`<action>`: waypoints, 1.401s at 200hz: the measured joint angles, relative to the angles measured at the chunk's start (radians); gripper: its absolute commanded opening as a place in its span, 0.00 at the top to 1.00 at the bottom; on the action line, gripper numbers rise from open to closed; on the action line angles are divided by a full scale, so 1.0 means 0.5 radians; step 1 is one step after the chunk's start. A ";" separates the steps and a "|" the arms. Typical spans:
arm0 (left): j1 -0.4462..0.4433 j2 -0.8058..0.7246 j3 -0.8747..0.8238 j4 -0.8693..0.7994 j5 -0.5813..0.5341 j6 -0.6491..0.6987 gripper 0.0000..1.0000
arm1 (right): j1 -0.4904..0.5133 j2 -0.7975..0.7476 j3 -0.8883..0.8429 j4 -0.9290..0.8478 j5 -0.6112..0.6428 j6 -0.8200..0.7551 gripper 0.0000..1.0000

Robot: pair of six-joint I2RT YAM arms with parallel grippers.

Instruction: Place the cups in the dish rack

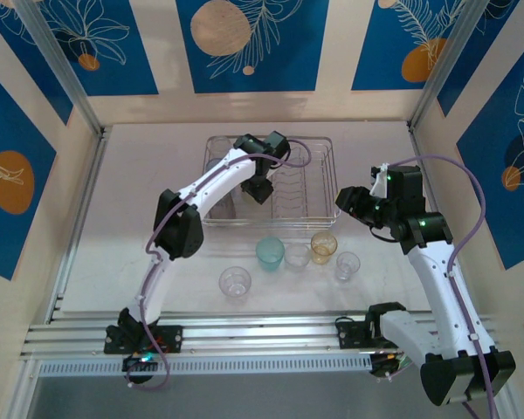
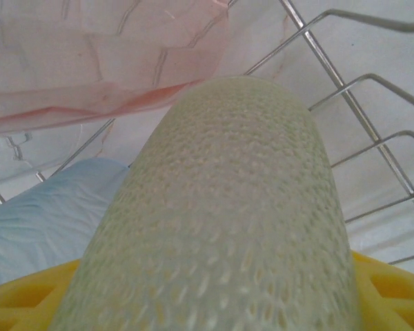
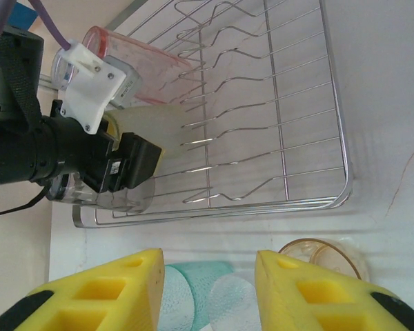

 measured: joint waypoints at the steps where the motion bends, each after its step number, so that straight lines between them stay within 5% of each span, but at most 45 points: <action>1: 0.000 0.001 0.001 0.001 -0.001 0.000 0.78 | 0.000 0.000 0.000 0.000 0.000 0.000 0.61; 42: 0.006 0.012 0.035 0.035 -0.019 0.000 0.72 | 0.000 0.000 -0.005 0.002 0.000 0.000 0.61; 72: 0.018 0.016 0.039 0.062 -0.026 0.000 0.58 | 0.000 0.000 -0.014 0.002 -0.003 0.000 0.60; 164: 0.024 0.053 0.050 0.146 -0.085 0.036 0.00 | 0.000 0.004 -0.022 0.002 -0.098 0.000 0.60; 229: 0.024 0.047 0.050 0.207 -0.100 0.035 0.00 | 0.106 0.063 -0.019 -0.023 -0.164 -0.024 0.58; 280: 0.024 -0.223 -0.099 0.328 -0.085 0.024 0.00 | 0.489 0.154 0.111 -0.143 -0.017 -0.105 0.61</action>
